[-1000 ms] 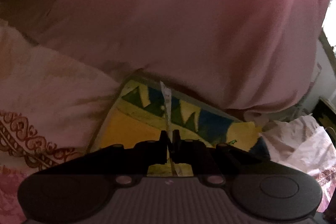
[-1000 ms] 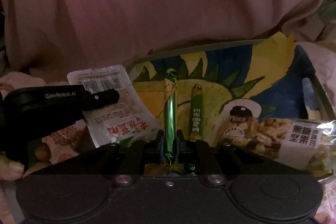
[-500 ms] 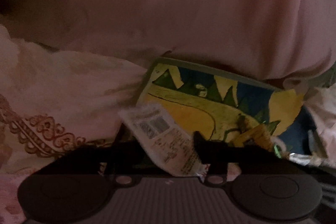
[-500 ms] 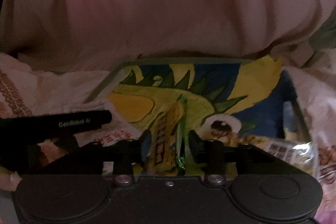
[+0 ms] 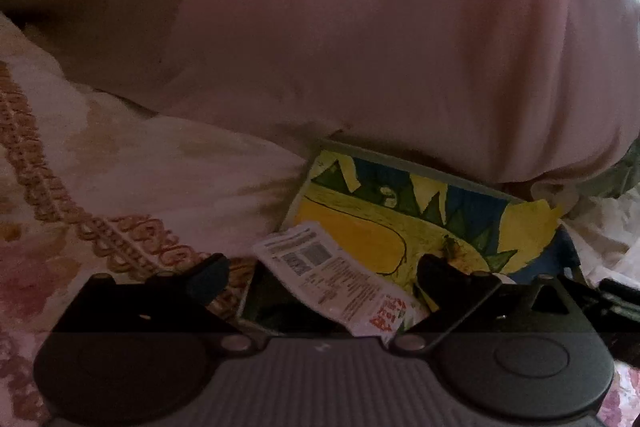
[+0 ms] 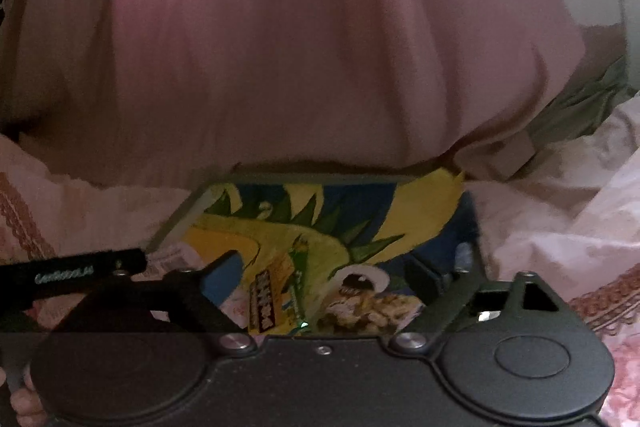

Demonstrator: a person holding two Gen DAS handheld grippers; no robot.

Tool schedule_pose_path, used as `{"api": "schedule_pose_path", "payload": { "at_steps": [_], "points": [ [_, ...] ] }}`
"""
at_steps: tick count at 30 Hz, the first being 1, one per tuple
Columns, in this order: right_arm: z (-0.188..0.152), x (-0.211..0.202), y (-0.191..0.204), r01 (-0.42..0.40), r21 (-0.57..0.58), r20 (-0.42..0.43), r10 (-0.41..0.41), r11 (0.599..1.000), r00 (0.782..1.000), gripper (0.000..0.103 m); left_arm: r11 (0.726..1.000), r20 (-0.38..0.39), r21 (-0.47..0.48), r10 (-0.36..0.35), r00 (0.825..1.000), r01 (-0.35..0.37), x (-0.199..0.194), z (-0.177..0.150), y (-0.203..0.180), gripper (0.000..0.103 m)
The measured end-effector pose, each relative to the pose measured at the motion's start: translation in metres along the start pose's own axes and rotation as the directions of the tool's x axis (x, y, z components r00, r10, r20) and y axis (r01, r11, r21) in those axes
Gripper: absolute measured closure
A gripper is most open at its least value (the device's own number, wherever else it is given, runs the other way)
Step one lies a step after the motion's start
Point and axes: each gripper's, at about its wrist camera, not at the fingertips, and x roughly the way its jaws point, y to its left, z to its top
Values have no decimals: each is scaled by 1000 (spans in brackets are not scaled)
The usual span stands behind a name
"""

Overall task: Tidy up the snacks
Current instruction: 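Open left tool over tray while right tool releases candy stick inside, then lift both tools away from the tray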

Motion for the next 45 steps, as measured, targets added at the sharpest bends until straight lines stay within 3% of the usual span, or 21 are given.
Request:
{"api": "schedule_pose_path", "payload": {
  "at_steps": [4,13,25,35,45],
  "points": [
    [6,-26,-2,11,2,42,-11,1000,999,1,1000,33,22,16,999,-17,-23,1,0,1],
    [3,-79,4,38,-58,113,-31,998,993,1,998,131,51,20,991,-27,-86,-4,-5,0],
    [-30,-152,11,31,-100,125,-18,995,992,1,991,153,102,67,986,-83,-174,-43,1,0],
    [-79,-210,24,-8,-143,41,14,990,999,1,984,75,110,132,988,-139,-232,-91,17,0],
    [-113,-238,33,-45,-109,-76,37,993,996,1,993,-25,27,116,993,-115,-272,-125,26,0]
  ]
}}
